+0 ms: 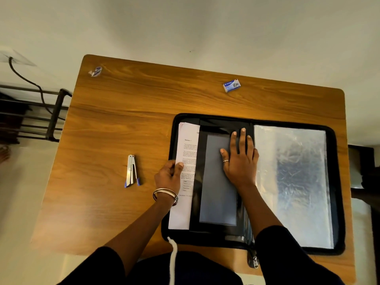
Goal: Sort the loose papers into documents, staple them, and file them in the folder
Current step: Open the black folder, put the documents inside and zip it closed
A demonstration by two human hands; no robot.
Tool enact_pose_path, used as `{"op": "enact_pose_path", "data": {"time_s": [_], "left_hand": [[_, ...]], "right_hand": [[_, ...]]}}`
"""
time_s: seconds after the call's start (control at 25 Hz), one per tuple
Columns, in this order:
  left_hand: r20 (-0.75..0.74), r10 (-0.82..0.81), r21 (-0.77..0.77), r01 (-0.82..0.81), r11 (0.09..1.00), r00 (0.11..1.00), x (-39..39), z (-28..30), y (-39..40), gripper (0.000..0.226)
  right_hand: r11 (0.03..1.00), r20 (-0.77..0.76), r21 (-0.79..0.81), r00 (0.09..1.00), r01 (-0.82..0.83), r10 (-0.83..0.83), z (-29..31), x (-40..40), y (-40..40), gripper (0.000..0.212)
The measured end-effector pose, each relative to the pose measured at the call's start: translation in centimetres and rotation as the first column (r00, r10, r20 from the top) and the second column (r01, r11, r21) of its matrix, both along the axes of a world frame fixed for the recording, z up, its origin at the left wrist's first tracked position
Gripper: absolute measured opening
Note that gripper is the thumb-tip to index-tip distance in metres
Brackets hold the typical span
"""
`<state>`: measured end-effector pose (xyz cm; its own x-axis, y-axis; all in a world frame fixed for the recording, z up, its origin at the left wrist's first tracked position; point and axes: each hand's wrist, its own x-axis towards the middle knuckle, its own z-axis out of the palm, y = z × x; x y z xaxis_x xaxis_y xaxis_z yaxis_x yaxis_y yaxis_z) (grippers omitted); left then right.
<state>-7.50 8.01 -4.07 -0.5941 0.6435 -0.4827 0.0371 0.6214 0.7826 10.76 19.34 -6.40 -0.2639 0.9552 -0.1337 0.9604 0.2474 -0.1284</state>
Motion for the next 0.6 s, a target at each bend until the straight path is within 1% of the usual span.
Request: {"op": "enact_pose_path", "data": {"time_s": [0.12, 0.24, 0.28, 0.32, 0.4, 0.44, 0.48, 0.56, 0.6], "left_hand": [[-0.064, -0.004, 0.022, 0.005, 1.000, 0.998, 0.1, 0.1, -0.3, 0.035], [-0.221, -0.140, -0.036, 0.135, 0.990, 0.965, 1.0, 0.2, -0.1, 0.040], [-0.312, -0.216, -0.087, 0.199, 0.976, 0.925, 1.5, 0.4, -0.3, 0.043], [-0.407, -0.300, -0.152, 0.261, 0.953, 0.863, 2.2, 0.3, -0.7, 0.048], [-0.527, -0.457, -0.307, 0.341, 0.888, 0.716, 3.0, -0.2, -1.8, 0.068], [-0.543, -0.513, -0.357, 0.370, 0.858, 0.665, 3.1, -0.1, -2.3, 0.075], [-0.549, -0.547, -0.376, 0.398, 0.837, 0.632, 3.2, 0.0, -2.9, 0.080], [-0.515, -0.633, -0.466, 0.431, 0.773, 0.578, 3.1, 0.3, -3.5, 0.078], [-0.491, -0.678, -0.519, 0.441, 0.732, 0.546, 3.0, 0.4, -3.6, 0.075]], "right_hand": [[1.000, 0.013, -0.022, 1.000, 0.004, -0.004, 0.3, -0.5, -0.1, 0.069], [0.999, 0.041, -0.052, 0.999, -0.002, 0.004, 0.2, -0.3, -0.2, 0.070], [0.998, 0.058, -0.062, 0.998, -0.001, 0.004, 0.3, -0.3, -0.3, 0.071], [0.997, 0.082, -0.083, 0.997, 0.006, 0.001, 0.3, -0.4, -0.3, 0.071], [0.990, 0.131, -0.130, 0.991, 0.047, -0.030, 1.1, -1.3, -0.4, 0.070], [0.989, 0.128, -0.124, 0.990, 0.082, -0.066, 1.6, -1.8, -0.7, 0.070], [0.989, 0.105, -0.106, 0.990, 0.101, -0.090, 2.2, -2.2, -1.4, 0.071], [0.994, 0.014, -0.073, 0.996, 0.086, -0.085, 2.6, -2.4, -4.4, 0.074], [0.994, -0.027, -0.092, 0.998, 0.056, -0.058, 2.5, -2.0, -6.8, 0.074]]}}
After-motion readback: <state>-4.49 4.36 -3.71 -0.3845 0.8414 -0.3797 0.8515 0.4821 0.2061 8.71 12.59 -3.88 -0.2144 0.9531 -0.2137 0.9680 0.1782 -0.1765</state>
